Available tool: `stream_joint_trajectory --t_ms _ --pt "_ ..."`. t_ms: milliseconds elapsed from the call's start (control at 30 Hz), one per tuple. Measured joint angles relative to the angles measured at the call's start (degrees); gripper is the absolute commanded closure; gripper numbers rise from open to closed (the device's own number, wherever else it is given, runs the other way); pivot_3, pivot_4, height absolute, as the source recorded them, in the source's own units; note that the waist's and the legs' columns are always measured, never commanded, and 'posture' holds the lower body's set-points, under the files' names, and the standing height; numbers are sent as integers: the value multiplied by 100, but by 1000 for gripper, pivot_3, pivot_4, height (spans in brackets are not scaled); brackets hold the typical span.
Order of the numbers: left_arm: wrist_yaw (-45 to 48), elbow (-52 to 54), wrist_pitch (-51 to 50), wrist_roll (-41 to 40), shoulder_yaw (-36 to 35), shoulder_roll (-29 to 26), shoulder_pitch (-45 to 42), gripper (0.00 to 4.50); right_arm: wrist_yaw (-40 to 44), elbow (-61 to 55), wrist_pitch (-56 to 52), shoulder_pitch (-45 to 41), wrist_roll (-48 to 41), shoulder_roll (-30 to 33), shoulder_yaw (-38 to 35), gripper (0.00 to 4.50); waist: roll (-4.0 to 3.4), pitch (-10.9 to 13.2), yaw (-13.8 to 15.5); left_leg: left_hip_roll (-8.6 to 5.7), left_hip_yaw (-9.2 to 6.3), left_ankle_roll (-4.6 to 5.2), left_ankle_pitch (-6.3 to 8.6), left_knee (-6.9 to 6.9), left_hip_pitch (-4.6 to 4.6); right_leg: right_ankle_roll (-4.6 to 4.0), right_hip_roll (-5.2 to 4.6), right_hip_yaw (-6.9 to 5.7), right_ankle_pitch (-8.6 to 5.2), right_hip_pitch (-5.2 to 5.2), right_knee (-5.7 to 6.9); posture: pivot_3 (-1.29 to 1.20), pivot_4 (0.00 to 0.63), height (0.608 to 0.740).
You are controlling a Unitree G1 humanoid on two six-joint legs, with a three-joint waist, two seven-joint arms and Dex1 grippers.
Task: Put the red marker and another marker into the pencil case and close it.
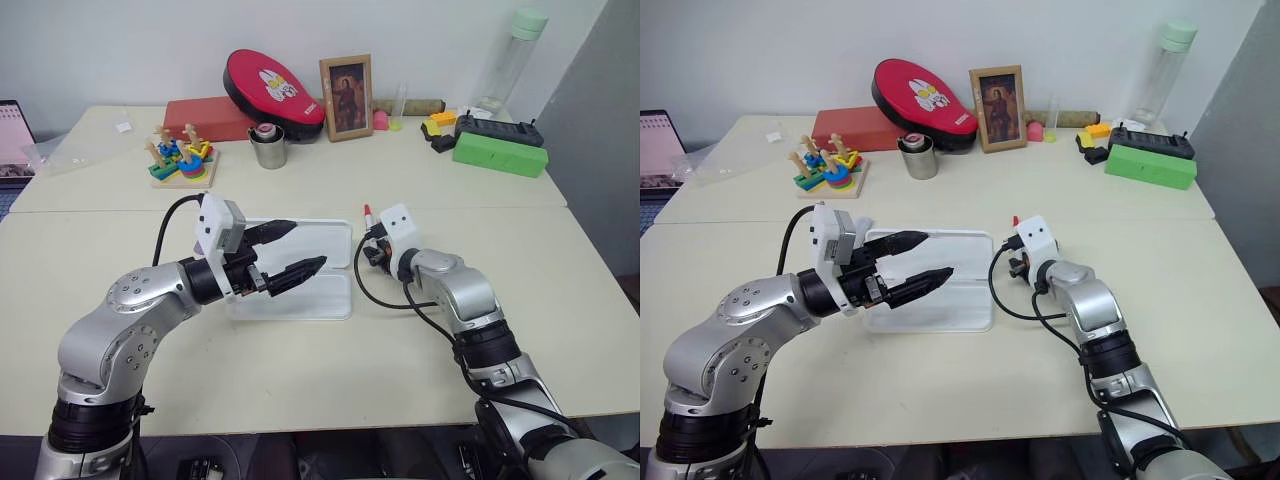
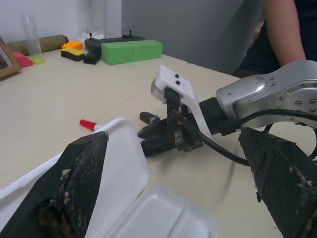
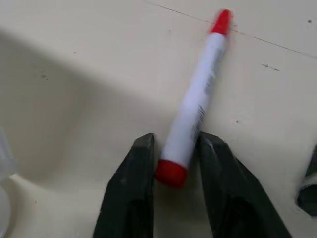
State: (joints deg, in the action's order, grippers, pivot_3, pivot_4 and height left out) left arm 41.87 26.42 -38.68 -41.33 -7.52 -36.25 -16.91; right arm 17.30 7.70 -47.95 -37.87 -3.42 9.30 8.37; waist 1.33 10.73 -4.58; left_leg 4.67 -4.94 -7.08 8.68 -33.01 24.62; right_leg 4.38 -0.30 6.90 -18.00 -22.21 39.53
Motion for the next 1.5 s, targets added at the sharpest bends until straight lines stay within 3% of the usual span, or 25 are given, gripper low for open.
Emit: stream_joint_trajectory --t_ms 67,333,500,667,833,1067,1267,1500 --pt "4 -16 27 8 50 5 -38 0 -37 4 -21 -14 1 21 -49 4148 0 0 -1 0 0 0 0 1 0 0 0 0 0 -1 -1 0 150 740" --pt "-23 -160 63 62 30 58 -128 0 -386 179 325 -496 -185 -65 -797 4154 -3 2 -22 0 1 0 0 3 5 0 0 1 0 -9 0 0 150 740" --pt "-52 -30 -14 -132 -574 -244 259 0 604 -436 1347 -839 -710 147 -883 4154 -3 2 -59 4 1 1 1 13 5 -4 2 0 -3 -9 -5 0 150 740" --pt "245 302 -60 -179 -1390 -772 1660 0 2408 -1431 1562 -704 -1269 876 -71 4154 -8 5 -46 5 4 3 3 21 6 -9 -2 -2 -7 -8 -20 0 150 740" --pt "481 220 132 0 -2010 -825 2621 0 3309 -1623 1517 -574 -1113 1265 1079 4154 -7 5 -3 6 1 3 2 14 4 -14 -1 -6 -13 -9 -16 0 150 740" --pt "441 187 316 88 -2202 -746 2830 0 3491 -639 2264 -540 -54 1148 2421 4154 -2 2 0 5 7 2 2 6 4 8 -2 1 -5 -7 -28 0 150 740" --pt "349 225 315 76 -2205 -668 2865 0 3475 180 2814 -605 403 964 2489 4154 -1 2 -13 7 6 2 2 16 5 -6 -1 -2 -1 -8 -29 0 150 740" --pt "5 191 290 -27 -2210 -491 2534 0 3618 329 2993 -604 435 854 2301 2145 -1 1 -5 6 4 2 2 15 5 -5 -1 -3 -1 -5 -30 0 150 740"
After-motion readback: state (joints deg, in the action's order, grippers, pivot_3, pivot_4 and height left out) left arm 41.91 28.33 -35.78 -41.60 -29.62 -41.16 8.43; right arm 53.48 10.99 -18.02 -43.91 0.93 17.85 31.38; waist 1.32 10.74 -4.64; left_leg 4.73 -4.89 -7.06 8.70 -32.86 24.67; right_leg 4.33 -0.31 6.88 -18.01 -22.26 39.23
